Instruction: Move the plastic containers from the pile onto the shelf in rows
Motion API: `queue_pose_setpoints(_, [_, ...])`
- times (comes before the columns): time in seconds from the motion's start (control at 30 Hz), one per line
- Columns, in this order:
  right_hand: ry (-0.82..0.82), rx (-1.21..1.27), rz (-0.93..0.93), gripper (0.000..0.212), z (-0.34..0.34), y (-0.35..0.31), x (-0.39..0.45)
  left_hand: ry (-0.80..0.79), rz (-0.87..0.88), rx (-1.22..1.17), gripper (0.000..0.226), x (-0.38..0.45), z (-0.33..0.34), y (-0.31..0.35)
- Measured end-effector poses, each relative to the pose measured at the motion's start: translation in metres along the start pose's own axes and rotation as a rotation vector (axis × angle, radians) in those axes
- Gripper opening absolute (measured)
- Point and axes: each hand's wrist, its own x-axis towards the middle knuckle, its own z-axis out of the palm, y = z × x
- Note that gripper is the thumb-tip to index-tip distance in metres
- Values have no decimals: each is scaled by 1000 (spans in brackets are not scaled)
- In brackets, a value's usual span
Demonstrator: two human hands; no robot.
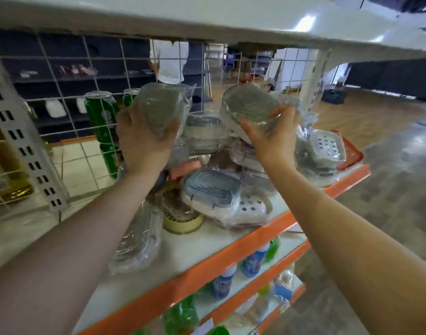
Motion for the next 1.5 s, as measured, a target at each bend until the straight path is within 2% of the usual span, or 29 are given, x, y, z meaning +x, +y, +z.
queue_pose_setpoints(0.17, [-25, -80, -48, 61, 25, 23, 42, -22, -84, 60, 72, 8, 22, 3])
queue_pose_setpoints(0.23, [-60, -85, -79, 58, 33, 26, 58, -52, -86, 125, 70, 12, 26, 1])
queue_pose_setpoints(0.43, [-277, -261, -83, 51, 52, 25, 92, -148, -103, 320, 71, 20, 36, -6])
queue_pose_setpoints(0.63, [-363, -381, -195, 61, 66, 23, 87, -107, -94, 370, 71, 13, 31, 0])
queue_pose_setpoints(0.8, [-365, -257, -301, 49, 59, 19, 74, -24, -67, 334, 65, 3, 28, 7])
queue_pose_setpoints(0.93, [-326, -116, -388, 37, 51, 18, 55, 45, -26, 324, 69, -12, 17, 12])
queue_pose_setpoints(1.03, [-356, -72, -387, 39, 50, 8, 40, 43, 18, 343, 55, -24, 1, 7])
queue_pose_setpoints(1.17, [-410, -71, -417, 43, 53, -9, 18, 24, -48, 299, 36, -39, -34, 1])
queue_pose_setpoints(1.37, [-525, -54, -422, 48, 64, -48, -35, -24, -178, 328, 33, -73, -104, -19])
queue_pose_setpoints(1.5, [-600, -14, -443, 47, 70, -86, -84, -120, -273, 344, 29, -99, -164, -31])
